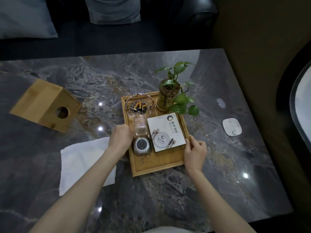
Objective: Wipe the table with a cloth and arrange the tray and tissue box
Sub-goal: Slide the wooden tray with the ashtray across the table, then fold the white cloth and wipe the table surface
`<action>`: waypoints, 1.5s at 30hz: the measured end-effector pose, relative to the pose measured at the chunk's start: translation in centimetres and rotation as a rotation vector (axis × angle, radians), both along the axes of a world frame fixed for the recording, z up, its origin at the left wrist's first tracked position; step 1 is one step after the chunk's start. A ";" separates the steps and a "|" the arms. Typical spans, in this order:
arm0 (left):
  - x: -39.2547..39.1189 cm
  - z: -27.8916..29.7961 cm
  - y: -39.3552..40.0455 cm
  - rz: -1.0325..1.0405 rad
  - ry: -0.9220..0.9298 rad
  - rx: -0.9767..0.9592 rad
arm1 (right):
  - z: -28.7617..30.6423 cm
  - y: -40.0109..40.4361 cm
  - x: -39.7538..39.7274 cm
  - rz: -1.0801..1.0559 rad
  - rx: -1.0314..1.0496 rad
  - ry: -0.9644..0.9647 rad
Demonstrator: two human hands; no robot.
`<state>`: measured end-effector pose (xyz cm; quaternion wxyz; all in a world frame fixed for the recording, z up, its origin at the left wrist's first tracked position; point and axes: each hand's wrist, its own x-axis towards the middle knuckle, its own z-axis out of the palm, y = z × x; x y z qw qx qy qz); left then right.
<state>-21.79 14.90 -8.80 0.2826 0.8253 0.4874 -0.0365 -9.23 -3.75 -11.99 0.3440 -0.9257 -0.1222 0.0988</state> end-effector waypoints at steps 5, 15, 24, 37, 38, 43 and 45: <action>0.1 0.1 -0.1 0.001 0.039 0.021 | 0.0 -0.3 0.1 0.013 -0.045 0.012; -0.9 -0.1 -0.7 0.023 0.010 0.062 | 2.4 -0.5 2.3 0.315 -0.324 -0.054; -5.9 2.3 -2.2 0.107 -0.006 0.227 | 9.4 2.9 -0.1 0.491 -0.073 -0.287; -18.8 -0.1 -3.6 0.422 0.033 0.099 | 6.3 12.5 -12.5 1.183 -0.130 -0.114; -19.4 -0.4 -3.7 0.432 0.058 0.085 | 5.5 13.0 -13.1 1.212 -0.178 -0.105; -20.3 -1.2 -3.9 0.480 0.087 0.007 | 2.5 14.2 -14.3 1.242 -0.409 -0.082; -20.3 -1.4 -3.6 0.502 0.056 -0.032 | 2.1 14.1 -14.5 1.241 -0.433 -0.077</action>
